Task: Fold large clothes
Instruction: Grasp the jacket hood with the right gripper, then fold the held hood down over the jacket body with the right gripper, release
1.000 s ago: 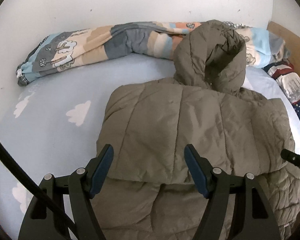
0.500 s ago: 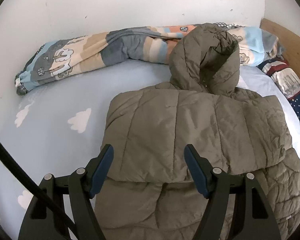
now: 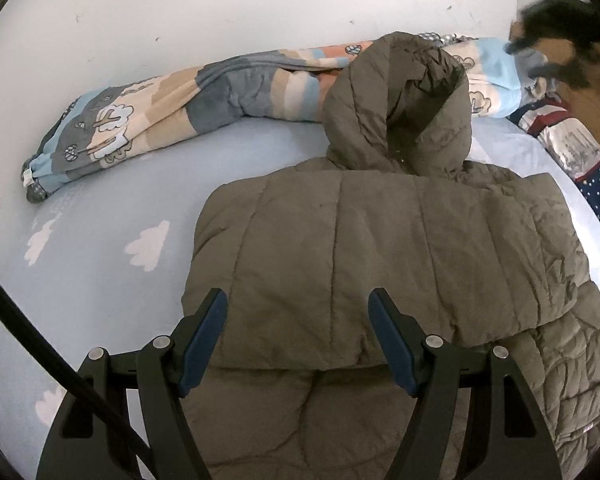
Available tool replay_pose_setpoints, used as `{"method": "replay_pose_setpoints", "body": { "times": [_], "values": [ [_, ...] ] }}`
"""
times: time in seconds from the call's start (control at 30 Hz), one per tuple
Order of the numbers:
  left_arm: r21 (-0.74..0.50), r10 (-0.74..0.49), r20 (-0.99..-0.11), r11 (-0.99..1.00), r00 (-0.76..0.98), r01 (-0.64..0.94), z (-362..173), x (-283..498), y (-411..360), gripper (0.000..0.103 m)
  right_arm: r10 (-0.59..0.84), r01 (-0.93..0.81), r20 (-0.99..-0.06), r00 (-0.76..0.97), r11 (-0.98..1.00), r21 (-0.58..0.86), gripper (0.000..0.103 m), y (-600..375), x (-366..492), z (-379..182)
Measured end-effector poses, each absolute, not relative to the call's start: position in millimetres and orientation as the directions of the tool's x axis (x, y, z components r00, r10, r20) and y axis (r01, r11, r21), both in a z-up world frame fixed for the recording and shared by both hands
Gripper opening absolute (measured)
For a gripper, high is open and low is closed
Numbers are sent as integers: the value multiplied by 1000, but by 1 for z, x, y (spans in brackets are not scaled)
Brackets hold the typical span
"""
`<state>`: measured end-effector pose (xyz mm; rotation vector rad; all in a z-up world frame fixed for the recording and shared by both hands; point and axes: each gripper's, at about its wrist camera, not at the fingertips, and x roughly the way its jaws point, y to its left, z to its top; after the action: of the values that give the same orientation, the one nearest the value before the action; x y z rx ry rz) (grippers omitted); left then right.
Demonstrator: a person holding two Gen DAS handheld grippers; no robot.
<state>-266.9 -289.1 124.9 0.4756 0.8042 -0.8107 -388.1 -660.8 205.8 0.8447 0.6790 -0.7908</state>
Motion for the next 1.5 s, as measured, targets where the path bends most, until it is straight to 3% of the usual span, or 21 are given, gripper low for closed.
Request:
{"method": "replay_pose_setpoints", "body": {
  "times": [0.37, 0.53, 0.57, 0.6, 0.63, 0.9, 1.17, 1.3, 1.5],
  "values": [
    [87, -411, -819, 600, 400, 795, 100, -265, -298, 72, -337, 850, -794, 506, 352, 392, 46, -746, -317, 142],
    [103, -411, -813, 596, 413, 796, 99, -268, -300, 72, -364, 877, -815, 451, 349, 329, 46, -762, -294, 114],
    [104, -412, -812, 596, 414, 796, 98, -268, -300, 72, -362, 876, -818, 447, 360, 319, 43, -763, -290, 109],
    [103, -411, -813, 595, 413, 797, 98, -267, -300, 72, -357, 872, -820, 448, 377, 313, 18, -764, -287, 105],
    [102, -411, -813, 595, 411, 797, 98, -267, -300, 72, -357, 871, -824, 439, 396, 292, 11, -762, -285, 103],
    [61, -435, -798, 630, 417, 774, 115, -262, -291, 72, -433, 795, -712, 552, 532, 292, 8, -705, -327, 164],
    [-26, -472, -776, 686, 418, 727, 139, -244, -268, 72, -389, 651, -639, 663, 721, 236, 8, -563, -426, 206],
    [-53, -482, -761, 713, 434, 699, 149, -238, -259, 72, -353, 638, -715, 603, 751, 168, 8, -504, -467, 161],
    [-102, -516, -742, 716, 427, 690, 157, -240, -259, 72, -314, 721, -825, 471, 675, 155, 4, -504, -482, 80]
  ]
}}
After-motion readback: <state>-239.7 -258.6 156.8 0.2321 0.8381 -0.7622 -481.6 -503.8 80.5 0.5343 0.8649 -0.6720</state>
